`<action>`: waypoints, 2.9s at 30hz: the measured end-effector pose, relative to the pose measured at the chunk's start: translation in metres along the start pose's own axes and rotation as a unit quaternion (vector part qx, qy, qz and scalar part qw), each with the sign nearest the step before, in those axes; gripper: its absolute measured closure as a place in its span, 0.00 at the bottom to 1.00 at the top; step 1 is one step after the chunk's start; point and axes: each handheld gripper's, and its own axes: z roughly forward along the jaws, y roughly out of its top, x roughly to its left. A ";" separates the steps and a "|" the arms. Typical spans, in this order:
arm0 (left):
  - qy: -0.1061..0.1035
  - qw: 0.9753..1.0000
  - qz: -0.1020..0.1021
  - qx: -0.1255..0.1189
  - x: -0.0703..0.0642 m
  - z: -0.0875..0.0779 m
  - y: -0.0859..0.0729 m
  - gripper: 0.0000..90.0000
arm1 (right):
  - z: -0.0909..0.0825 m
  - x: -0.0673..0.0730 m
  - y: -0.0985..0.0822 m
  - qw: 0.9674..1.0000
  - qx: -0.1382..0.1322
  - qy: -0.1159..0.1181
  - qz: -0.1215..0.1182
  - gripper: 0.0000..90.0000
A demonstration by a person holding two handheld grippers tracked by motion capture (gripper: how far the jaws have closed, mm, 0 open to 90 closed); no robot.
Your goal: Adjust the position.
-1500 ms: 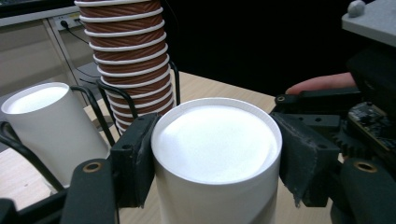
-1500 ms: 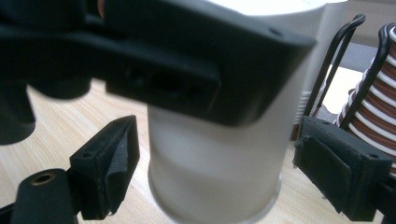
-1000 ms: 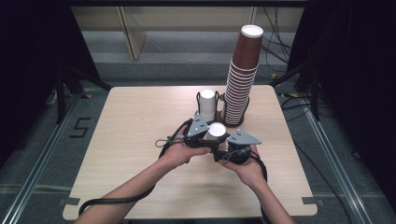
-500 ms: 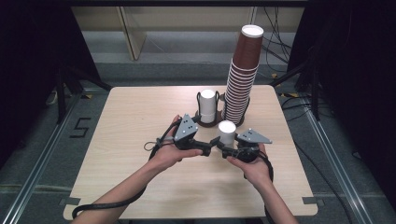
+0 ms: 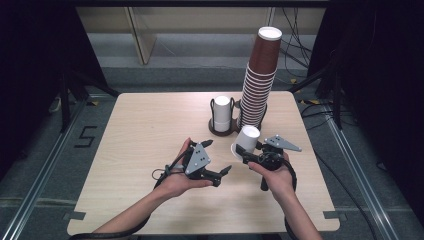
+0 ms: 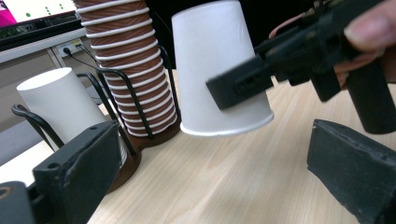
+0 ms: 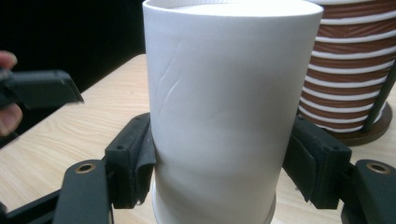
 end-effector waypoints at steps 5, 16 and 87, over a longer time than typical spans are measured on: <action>-0.002 1.000 -0.003 -0.001 -0.004 0.001 -0.006 0.04 | -0.001 0.001 -0.002 1.000 -0.003 0.011 0.015 0.34; -0.020 1.000 0.005 0.008 -0.009 0.009 -0.014 0.06 | -0.006 -0.002 -0.003 0.998 -0.009 0.027 0.050 0.34; -0.051 0.998 -0.035 0.012 -0.016 0.047 -0.004 0.26 | -0.014 0.004 -0.013 0.985 0.002 0.076 0.152 0.23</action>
